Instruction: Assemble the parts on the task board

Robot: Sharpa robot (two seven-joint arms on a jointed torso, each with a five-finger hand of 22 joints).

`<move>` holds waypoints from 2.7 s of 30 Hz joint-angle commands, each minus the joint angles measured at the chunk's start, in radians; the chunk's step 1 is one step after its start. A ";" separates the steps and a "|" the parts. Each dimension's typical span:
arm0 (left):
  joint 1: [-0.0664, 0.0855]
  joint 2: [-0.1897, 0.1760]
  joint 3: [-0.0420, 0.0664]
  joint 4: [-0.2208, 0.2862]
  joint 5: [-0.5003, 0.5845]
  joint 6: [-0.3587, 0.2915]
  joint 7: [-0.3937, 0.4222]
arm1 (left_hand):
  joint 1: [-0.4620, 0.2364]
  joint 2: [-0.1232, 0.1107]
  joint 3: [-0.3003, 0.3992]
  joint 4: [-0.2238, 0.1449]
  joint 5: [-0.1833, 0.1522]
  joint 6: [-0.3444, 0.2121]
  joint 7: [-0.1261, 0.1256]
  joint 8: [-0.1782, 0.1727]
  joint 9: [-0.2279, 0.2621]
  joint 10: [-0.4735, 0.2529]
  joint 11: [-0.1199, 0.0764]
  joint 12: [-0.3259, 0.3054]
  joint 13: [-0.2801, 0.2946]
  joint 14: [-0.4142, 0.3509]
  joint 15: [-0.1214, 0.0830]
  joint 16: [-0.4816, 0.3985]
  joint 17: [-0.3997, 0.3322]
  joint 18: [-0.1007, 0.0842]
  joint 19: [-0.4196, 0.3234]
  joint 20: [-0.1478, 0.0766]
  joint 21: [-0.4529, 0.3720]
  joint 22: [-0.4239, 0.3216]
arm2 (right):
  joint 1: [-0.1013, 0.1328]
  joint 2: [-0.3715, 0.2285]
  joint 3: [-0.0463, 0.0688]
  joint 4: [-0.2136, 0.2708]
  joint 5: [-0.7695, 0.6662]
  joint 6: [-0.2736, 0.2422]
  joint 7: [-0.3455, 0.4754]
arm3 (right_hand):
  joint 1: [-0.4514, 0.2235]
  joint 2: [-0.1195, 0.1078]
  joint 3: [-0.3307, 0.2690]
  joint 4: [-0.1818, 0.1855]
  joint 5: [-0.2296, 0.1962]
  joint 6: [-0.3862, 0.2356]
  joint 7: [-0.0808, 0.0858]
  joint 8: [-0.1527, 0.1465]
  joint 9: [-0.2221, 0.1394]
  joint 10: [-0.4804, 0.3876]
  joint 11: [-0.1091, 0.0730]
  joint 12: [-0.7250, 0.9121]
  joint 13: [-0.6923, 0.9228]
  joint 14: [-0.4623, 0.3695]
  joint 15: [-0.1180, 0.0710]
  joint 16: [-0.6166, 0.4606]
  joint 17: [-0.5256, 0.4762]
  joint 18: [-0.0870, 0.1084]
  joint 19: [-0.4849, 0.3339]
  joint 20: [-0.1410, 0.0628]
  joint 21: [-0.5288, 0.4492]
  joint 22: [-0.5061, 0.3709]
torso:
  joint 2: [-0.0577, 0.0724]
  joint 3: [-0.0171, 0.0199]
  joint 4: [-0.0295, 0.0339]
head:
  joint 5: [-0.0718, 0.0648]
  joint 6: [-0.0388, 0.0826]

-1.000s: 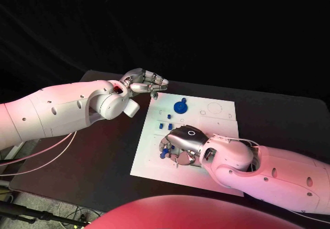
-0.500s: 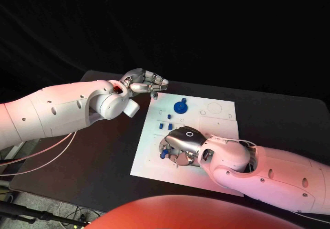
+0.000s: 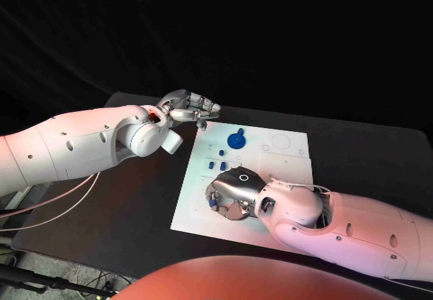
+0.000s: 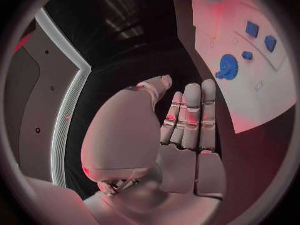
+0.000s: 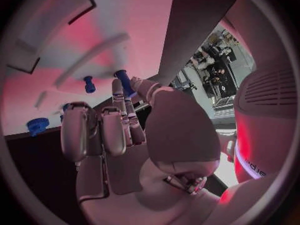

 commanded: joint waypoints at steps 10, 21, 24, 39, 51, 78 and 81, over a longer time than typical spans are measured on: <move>0.001 0.000 0.001 0.002 0.006 0.019 0.004 | 0.006 -0.002 0.005 0.002 0.003 0.006 0.006 0.002 -0.002 -0.004 -0.001 0.003 -0.002 -0.005 -0.002 0.003 -0.001 0.014 -0.002 0.006 -0.001 0.001 | -0.002 -0.030 -0.001 0.024 -0.028 -0.064 -0.007 | -0.018 -0.034 -0.054 0.010 -0.002 -0.089 -0.008 -0.057 -0.026 -0.067 0.000 -0.005 0.001 0.036 0.009 -0.009 -0.010 -0.002 -0.007 0.015 -0.028 0.163 | -0.001 0.0019 -0.0004 | -0.002 0.000; 0.001 -0.002 0.001 0.001 0.006 0.023 0.003 | 0.006 -0.002 0.007 0.002 0.003 0.006 0.006 0.002 -0.002 -0.006 -0.001 0.005 -0.002 -0.005 -0.002 0.004 -0.002 0.014 -0.003 0.006 -0.001 0.002 | 0.031 -0.151 0.018 0.118 0.033 -0.214 0.027 | -0.016 -0.029 -0.069 0.018 0.014 -0.079 -0.008 -0.055 -0.028 -0.045 -0.006 0.032 0.017 0.037 0.003 -0.006 -0.007 -0.004 -0.001 0.009 -0.018 0.167 | -0.002 0.0017 -0.0014 | -0.021 0.000; 0.001 -0.003 0.001 0.001 0.006 0.024 0.003 | 0.006 -0.002 0.007 0.002 0.003 0.006 0.006 0.002 -0.002 -0.006 -0.001 0.005 -0.002 -0.005 -0.002 0.004 -0.002 0.014 -0.003 0.006 -0.001 0.002 | 0.052 -0.203 0.022 0.138 0.123 -0.217 0.031 | -0.009 -0.025 -0.071 0.020 0.021 -0.054 -0.008 -0.042 -0.026 -0.015 -0.007 0.064 0.033 0.041 0.002 0.002 0.006 -0.008 0.007 0.007 -0.001 0.174 | -0.001 0.0006 -0.0012 | -0.029 0.000; 0.001 -0.024 0.001 0.015 0.013 0.019 0.032 | 0.003 -0.004 0.007 0.004 0.003 0.006 0.005 0.001 -0.003 -0.007 -0.001 0.007 -0.001 -0.008 -0.002 0.004 -0.004 0.014 -0.004 0.006 -0.002 0.002 | 0.106 -0.536 0.013 0.189 0.458 -0.078 -0.071 | -0.079 -0.018 -0.258 0.142 0.098 -0.053 -0.033 0.091 0.041 0.017 -0.044 0.598 0.545 0.068 -0.025 0.077 0.116 -0.038 0.069 -0.019 0.147 0.232 | -0.001 0.0029 -0.0087 | -0.111 0.013; 0.001 -0.023 0.000 0.015 0.014 0.020 0.028 | 0.002 -0.004 0.007 0.005 0.003 0.007 0.005 0.002 -0.003 -0.007 -0.001 0.008 -0.001 -0.010 -0.002 0.003 -0.005 0.014 -0.005 0.006 -0.002 0.001 | 0.068 -0.609 -0.001 0.259 0.323 -0.086 -0.198 | -0.102 0.009 -0.348 0.179 0.103 -0.043 -0.048 0.151 0.074 0.087 -0.054 0.915 0.892 0.072 -0.035 0.093 0.140 -0.043 0.078 -0.026 0.171 0.239 | -0.004 0.0004 -0.0150 | -0.121 0.010; 0.001 -0.032 0.000 0.021 0.014 0.025 0.024 | 0.002 -0.004 0.007 0.005 0.003 0.007 0.005 0.002 -0.003 -0.007 -0.001 0.008 -0.001 -0.010 -0.002 0.003 -0.005 0.014 -0.005 0.006 -0.003 0.001 | -0.011 -0.522 -0.005 0.229 0.307 -0.068 -0.269 | -0.160 0.032 -0.413 0.181 0.151 -0.038 -0.052 0.167 0.081 0.086 -0.057 0.931 0.927 0.071 -0.037 0.093 0.139 -0.042 0.076 -0.028 0.169 0.238 | -0.001 0.0025 -0.0131 | -0.121 0.000; 0.001 -0.033 0.000 0.021 0.014 0.026 0.023 | 0.002 -0.004 0.007 0.005 0.003 0.007 0.005 0.002 -0.003 -0.007 -0.001 0.008 -0.001 -0.010 -0.002 0.003 -0.005 0.014 -0.005 0.006 -0.003 0.001 | -0.014 -0.510 -0.005 0.223 0.304 -0.066 -0.271 | -0.160 0.033 -0.414 0.180 0.151 -0.038 -0.053 0.168 0.081 0.087 -0.057 0.933 0.929 0.071 -0.037 0.093 0.139 -0.043 0.077 -0.028 0.170 0.238 | -0.002 0.0027 -0.0147 | -0.121 0.000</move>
